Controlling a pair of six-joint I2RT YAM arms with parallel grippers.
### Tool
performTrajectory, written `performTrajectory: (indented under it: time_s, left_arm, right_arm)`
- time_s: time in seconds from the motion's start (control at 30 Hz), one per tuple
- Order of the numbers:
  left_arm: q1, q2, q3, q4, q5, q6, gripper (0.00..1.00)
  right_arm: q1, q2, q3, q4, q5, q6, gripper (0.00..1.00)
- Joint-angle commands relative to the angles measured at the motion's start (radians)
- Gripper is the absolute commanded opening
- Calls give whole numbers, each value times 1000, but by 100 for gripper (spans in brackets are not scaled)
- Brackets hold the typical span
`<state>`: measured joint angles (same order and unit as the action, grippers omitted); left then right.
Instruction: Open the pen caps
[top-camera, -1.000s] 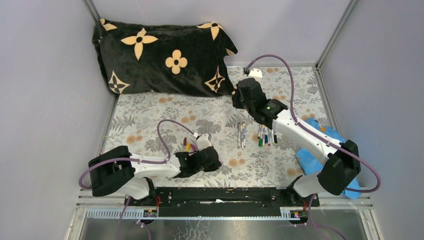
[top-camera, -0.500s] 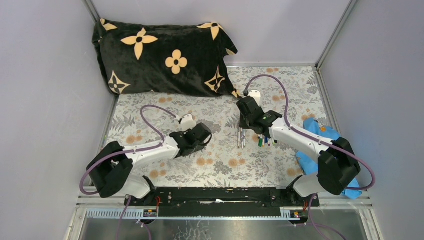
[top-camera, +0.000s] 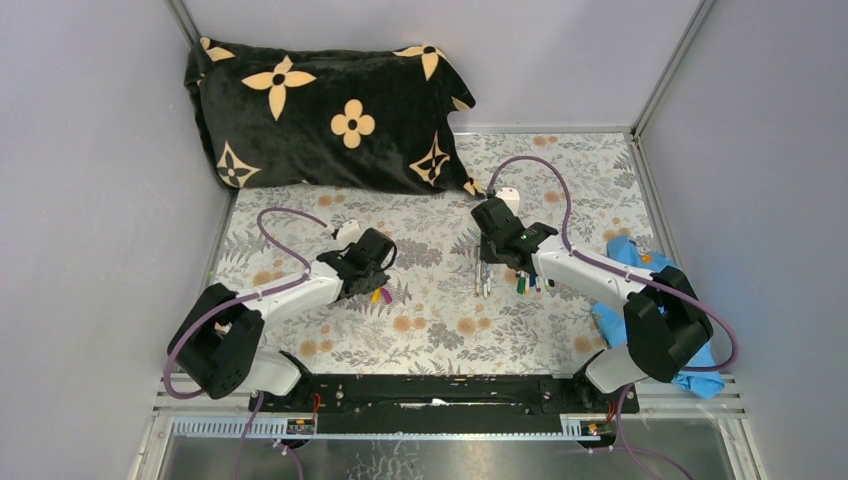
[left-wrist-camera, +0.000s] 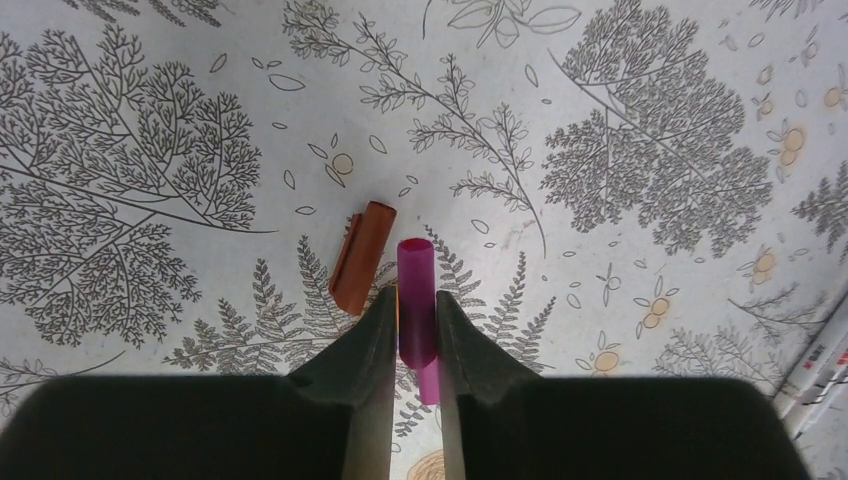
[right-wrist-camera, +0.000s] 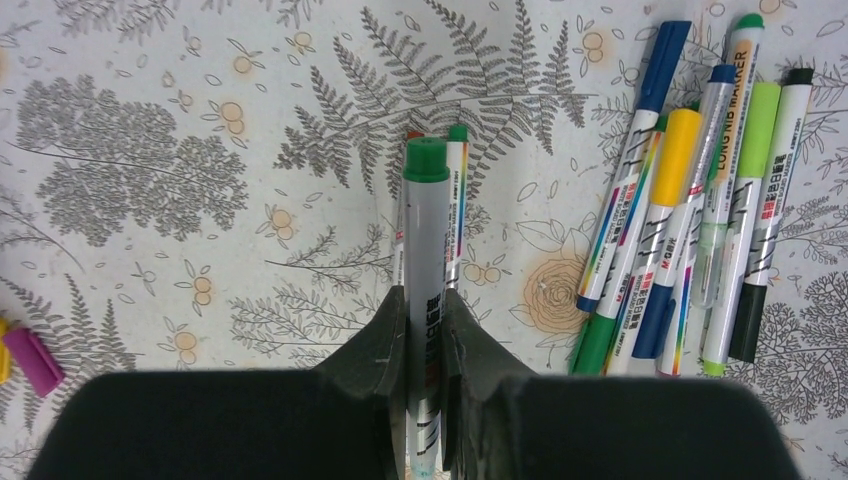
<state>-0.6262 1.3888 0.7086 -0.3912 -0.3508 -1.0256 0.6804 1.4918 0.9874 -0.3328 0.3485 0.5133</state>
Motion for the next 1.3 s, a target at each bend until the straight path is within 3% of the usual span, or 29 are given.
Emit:
performTrajectory:
  time_s: [0.0,0.17,0.73,0.93,1.27]
  left_arm:
    - [14,35,32,15,19,48,29]
    - [20,39,35,27,19,56,43]
    - [29,7,71,43,15,67,45]
    - [29,-44,76,63,27,74,65]
    - [29,-95,71,89,52,81,67]
  right_arm:
    - [-14,10,-4,-6,-8,5,0]
    - [-20,24,-16,-3,-12,7,1]
    - [-81,125,-56,45,-44,-5,20]
    - [-86,156,-60,72,-81,-7,30]
    - [-88,119,-32,32,-26,-3,35]
